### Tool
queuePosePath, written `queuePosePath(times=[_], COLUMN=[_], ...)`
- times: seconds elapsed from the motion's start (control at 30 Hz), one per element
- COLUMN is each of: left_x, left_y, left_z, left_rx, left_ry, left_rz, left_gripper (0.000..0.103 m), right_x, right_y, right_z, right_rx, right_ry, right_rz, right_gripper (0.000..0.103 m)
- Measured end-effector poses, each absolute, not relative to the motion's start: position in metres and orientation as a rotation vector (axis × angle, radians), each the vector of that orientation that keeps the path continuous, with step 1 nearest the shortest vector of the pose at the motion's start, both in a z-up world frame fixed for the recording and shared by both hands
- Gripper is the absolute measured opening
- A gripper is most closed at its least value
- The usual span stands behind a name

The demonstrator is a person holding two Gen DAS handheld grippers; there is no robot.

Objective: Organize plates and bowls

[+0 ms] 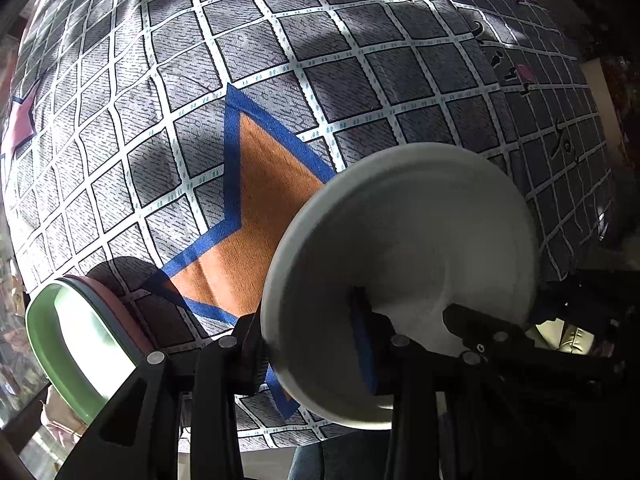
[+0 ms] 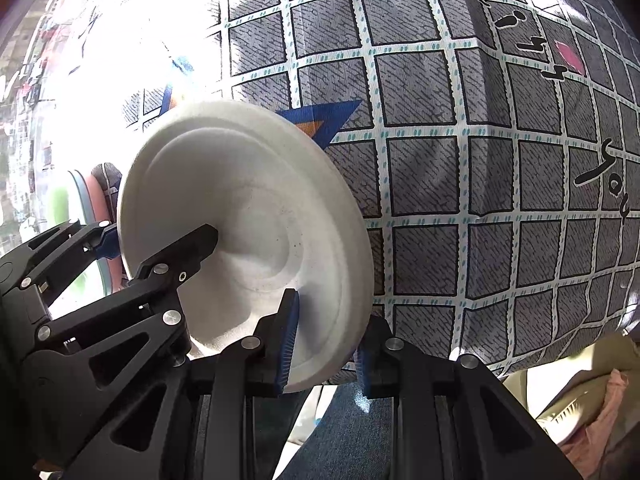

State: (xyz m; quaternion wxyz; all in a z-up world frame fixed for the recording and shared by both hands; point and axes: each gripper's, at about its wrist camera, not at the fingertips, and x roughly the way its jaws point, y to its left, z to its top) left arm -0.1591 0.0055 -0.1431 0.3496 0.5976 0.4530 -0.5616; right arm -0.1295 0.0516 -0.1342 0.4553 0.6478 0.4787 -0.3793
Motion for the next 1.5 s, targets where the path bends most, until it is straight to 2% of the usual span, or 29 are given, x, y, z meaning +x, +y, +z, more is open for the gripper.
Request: queuePosePath(times=[0.47, 0.97, 1.3, 1.5], left_x=[-0.107, -0.048, 0.000, 0.041], left_y=[-0.017, -0.013, 0.011, 0.031], left_z=[-0.093, -0.050, -0.054, -0.056], left_rx=[1.366, 1.162, 1.046, 0.975], left_ry=[1.120, 1.167, 1.230, 1.279], left_rz=[-1.503, -1.408, -1.257, -1.142], left_gripper=[0.038, 0.040, 0.040, 0.040], right_x=[-0.073, 0.017, 0.108, 0.150], right_y=[0.009, -0.027, -0.024, -0.015], right_z=[-0.073, -0.024, -0.028, -0.049], right_rx=[1.490, 1.342, 1.161, 1.026], right_ry=[1.165, 1.206, 1.316, 1.385], right_rz=[-0.946, -0.867, -0.716, -0.617], right_gripper=[0.027, 0.027, 0.027, 0.027])
